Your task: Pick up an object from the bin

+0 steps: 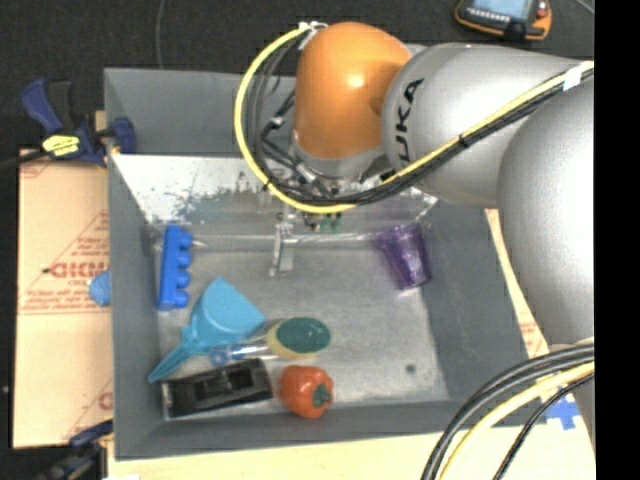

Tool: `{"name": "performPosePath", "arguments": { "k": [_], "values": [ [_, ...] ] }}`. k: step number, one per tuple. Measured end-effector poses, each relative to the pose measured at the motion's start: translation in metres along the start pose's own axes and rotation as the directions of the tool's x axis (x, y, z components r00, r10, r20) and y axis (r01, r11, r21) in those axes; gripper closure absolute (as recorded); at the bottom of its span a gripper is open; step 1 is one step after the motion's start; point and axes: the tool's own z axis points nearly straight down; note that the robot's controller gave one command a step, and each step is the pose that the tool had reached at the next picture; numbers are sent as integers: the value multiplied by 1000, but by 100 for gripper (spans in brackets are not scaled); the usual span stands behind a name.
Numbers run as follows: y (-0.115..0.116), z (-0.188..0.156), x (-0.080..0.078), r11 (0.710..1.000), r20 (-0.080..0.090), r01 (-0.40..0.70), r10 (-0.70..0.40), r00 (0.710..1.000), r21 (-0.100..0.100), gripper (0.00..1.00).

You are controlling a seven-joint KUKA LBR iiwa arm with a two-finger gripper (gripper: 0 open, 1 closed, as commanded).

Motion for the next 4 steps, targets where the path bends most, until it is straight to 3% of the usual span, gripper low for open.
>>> {"name": "performPosePath", "arguments": {
  "k": [1, 2, 3, 4],
  "values": [
    [-1, -5, -1, 1000, 6, -4, 4, 1000, 0, 0],
    [29, 120, 67, 964, 11, 267, -267, 964, 0, 0],
    [45, 39, 74, 968, 19, 251, -251, 968, 3, 0],
    [87, 90, 94, 873, 17, 488, -488, 873, 4, 0]
  ]
}}
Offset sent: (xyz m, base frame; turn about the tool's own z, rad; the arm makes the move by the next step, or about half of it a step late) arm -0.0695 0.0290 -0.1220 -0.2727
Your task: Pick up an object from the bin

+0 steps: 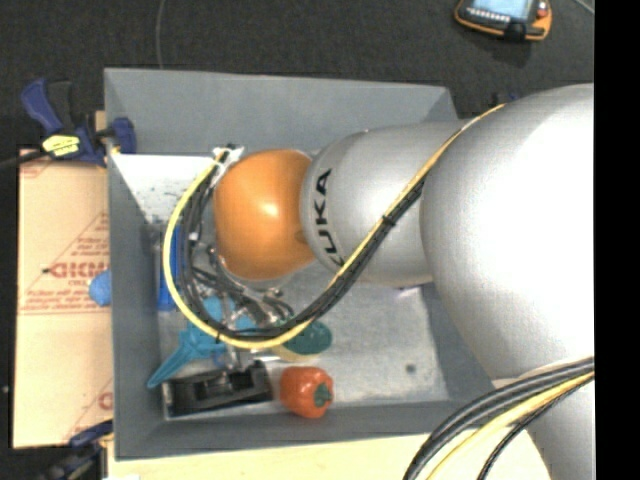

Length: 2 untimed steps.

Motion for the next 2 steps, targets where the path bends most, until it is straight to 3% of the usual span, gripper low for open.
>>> {"name": "performPosePath", "arguments": {
  "k": [1, 2],
  "values": [
    [-8, 25, 4, 997, 24, 71, -72, 997, 9, 0],
    [-21, 31, 14, 991, 6, -131, 131, 991, 0, 100]
  ]
}}
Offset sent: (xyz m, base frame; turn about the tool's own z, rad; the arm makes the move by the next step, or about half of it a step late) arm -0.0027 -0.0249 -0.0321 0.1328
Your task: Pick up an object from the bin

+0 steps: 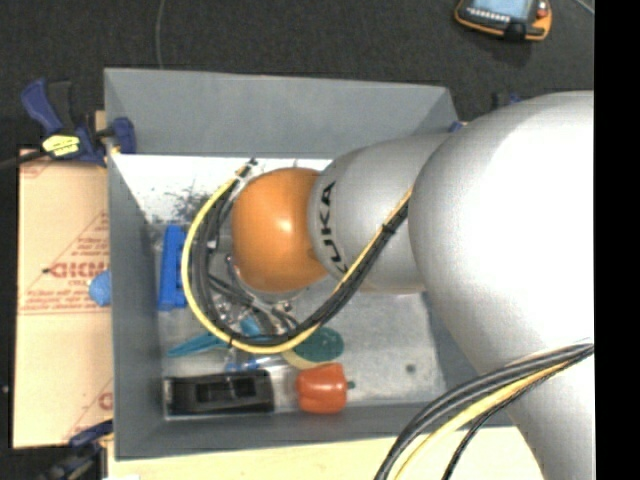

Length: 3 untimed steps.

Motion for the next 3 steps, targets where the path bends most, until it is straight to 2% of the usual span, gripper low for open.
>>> {"name": "performPosePath", "arguments": {
  "k": [3],
  "values": [
    [0, -19, 0, 1000, 3, -1, 1, 1000, 0, 100]
  ]
}}
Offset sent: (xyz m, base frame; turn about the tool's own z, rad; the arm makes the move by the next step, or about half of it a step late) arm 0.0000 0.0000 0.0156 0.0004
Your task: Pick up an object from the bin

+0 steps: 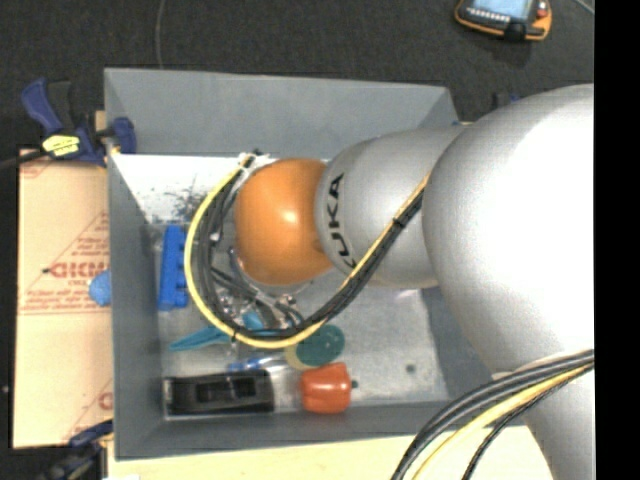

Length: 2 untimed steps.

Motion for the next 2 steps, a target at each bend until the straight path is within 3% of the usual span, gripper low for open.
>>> {"name": "performPosePath", "arguments": {
  "k": [1, 2],
  "values": [
    [0, -42, 1, 1000, -6, -1, 1, 1000, 0, 100],
    [-1, -63, -1, 1000, -1, -2, 2, 1000, 1, 100]
  ]
}}
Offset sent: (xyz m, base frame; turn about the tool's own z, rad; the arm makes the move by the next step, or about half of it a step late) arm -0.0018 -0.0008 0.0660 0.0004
